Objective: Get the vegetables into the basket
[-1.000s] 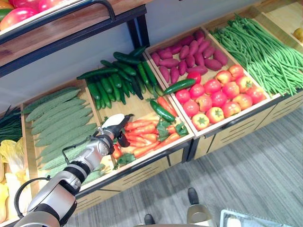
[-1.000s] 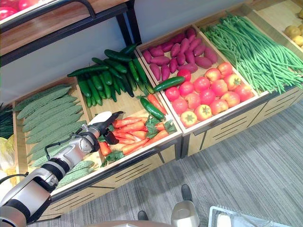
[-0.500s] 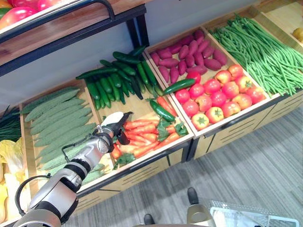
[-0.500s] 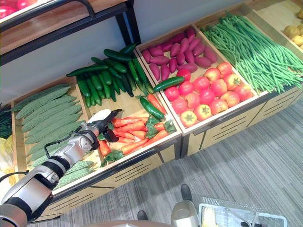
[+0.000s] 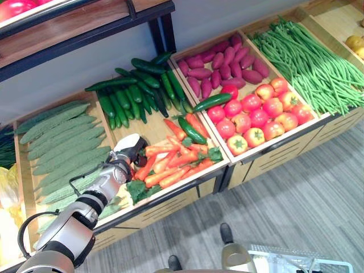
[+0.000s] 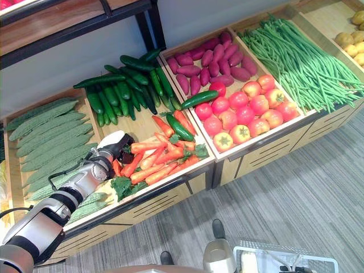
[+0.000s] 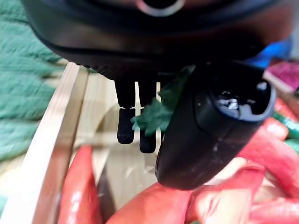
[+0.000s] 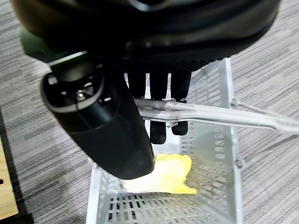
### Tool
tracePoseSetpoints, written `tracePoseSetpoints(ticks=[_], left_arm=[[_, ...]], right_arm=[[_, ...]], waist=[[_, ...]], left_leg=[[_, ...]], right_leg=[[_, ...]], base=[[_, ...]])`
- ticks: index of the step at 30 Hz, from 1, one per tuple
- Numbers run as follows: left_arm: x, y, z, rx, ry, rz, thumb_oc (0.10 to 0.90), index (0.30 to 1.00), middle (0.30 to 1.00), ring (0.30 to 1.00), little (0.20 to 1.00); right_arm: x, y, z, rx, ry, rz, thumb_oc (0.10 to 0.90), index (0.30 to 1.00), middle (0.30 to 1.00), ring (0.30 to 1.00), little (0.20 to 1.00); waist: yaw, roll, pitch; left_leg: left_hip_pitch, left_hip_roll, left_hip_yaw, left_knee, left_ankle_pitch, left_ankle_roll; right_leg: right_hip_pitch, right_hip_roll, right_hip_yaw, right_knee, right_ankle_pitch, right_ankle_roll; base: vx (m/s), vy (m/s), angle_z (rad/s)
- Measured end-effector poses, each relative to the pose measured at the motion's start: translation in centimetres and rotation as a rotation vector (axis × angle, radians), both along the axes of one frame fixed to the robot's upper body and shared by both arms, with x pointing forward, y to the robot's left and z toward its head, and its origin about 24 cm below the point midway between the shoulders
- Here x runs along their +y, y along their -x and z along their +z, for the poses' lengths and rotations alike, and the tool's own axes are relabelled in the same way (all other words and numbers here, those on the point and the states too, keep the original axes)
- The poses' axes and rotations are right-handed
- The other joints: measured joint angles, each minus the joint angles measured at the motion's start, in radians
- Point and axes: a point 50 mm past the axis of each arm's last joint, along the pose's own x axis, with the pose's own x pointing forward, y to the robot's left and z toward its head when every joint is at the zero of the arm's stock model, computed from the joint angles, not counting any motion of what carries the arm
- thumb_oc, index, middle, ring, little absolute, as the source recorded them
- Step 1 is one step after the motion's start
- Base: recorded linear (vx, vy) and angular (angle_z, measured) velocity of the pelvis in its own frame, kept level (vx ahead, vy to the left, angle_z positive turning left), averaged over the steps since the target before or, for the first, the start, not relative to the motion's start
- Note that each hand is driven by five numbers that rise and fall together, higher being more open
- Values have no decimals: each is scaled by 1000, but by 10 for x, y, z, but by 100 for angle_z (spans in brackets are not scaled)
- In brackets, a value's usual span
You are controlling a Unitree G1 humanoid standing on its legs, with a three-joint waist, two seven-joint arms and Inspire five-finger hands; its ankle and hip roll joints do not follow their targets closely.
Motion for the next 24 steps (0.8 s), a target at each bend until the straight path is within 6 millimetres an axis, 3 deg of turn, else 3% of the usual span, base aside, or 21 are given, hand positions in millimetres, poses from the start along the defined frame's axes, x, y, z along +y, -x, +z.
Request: tracePoseSetpoints(ticks=[4,11,12,13,24], left_arm=[[1,1,-2,7,-3,6,400,300,300,300,300],[2,2,-3,13,-3,7,400,300,300,300,300],[2,2,-4,14,-3,7,522,470,470,470,470],[2,3,-4,15,-4,7,900,1000,1000,1000,1000],[2,3,-5,16,-9,4,900,1000,1000,1000,1000]], right_arm=[[5,-3,-2,-10,-12,13,400,300,300,300,300],[6,-4,-3,-14,-11,16,400,300,300,300,300],[6,-4,-3,-14,-11,16,400,300,300,300,300],[6,-4,-3,-14,-11,16,400,300,300,300,300],[8,-3,-4,-1,-9,33,400,300,300,300,300]], waist=[[2,-14,9],[2,-15,9],[3,-15,9],[3,-15,9],[8,-16,6]], left_leg=[[1,-1,0,0,0,0],[9,0,-1,0,0,0],[9,0,-1,0,0,0],[9,0,-1,0,0,0],[13,-1,-1,0,0,0]], right_leg=[[2,-1,-1,0,9,-11],[10,0,-2,0,9,-11],[10,-1,-2,0,8,-10],[10,-1,-2,0,8,-9],[14,-1,-1,5,12,-13]], base=[[0,0,0],[0,0,0],[0,0,0],[0,0,0],[0,0,0]])
